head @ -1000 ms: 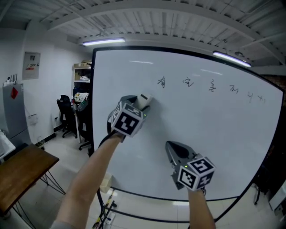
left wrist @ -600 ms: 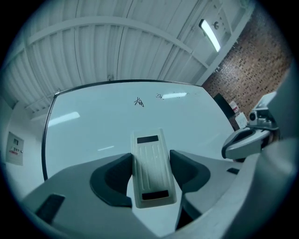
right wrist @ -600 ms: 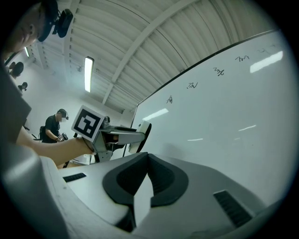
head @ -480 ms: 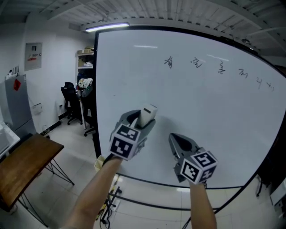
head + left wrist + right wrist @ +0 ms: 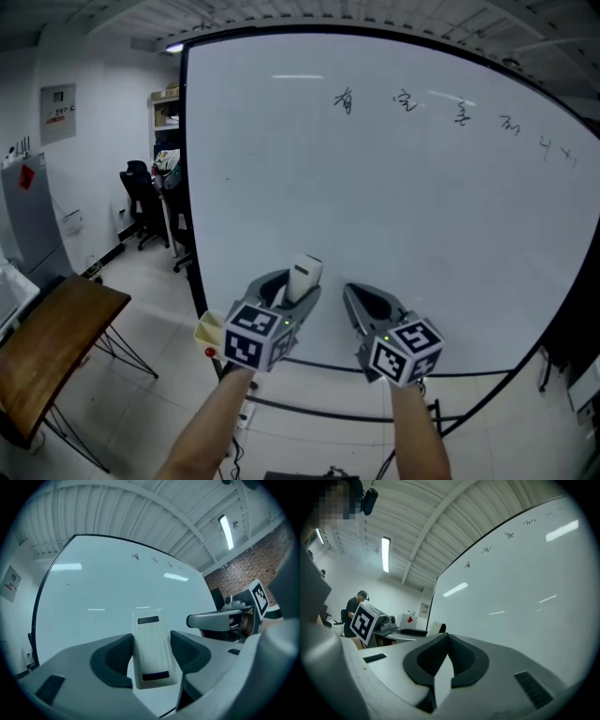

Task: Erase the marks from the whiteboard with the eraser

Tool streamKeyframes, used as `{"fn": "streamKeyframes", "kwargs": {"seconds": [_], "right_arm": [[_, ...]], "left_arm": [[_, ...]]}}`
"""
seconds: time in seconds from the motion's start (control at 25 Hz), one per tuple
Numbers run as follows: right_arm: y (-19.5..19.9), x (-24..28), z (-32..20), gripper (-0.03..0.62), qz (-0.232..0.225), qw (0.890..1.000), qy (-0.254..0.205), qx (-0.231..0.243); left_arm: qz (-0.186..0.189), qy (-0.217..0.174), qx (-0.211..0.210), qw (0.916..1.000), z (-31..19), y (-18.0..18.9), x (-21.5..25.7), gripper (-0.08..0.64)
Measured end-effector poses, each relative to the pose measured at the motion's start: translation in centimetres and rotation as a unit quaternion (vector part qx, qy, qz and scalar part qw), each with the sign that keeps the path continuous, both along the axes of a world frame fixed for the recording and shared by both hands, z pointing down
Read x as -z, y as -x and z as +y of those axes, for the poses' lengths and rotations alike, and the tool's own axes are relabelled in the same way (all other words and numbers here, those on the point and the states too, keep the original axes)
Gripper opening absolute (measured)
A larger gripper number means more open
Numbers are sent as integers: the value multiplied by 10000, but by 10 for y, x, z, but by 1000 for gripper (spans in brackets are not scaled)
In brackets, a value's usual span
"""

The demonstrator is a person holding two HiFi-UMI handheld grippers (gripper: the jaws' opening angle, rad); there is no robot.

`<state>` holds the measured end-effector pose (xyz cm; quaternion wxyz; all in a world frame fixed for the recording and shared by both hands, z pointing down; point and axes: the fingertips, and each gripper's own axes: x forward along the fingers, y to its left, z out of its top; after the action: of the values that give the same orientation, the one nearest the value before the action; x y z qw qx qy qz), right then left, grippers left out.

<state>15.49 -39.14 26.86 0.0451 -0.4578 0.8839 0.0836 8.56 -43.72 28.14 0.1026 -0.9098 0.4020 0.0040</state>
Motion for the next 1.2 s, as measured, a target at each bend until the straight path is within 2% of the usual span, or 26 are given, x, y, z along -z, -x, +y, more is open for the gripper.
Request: {"fn": "streamKeyframes", "kwargs": {"seconds": [0.28, 1.2], "right_arm": [[-3, -17, -1, -5, -60, 9998, 157, -62], [-6, -12, -1, -6, 11, 9998, 166, -115]], "left_arm": [[106, 203, -146, 9996, 4, 0, -14, 262], [132, 387, -315, 9987, 9, -13, -29, 262]]}}
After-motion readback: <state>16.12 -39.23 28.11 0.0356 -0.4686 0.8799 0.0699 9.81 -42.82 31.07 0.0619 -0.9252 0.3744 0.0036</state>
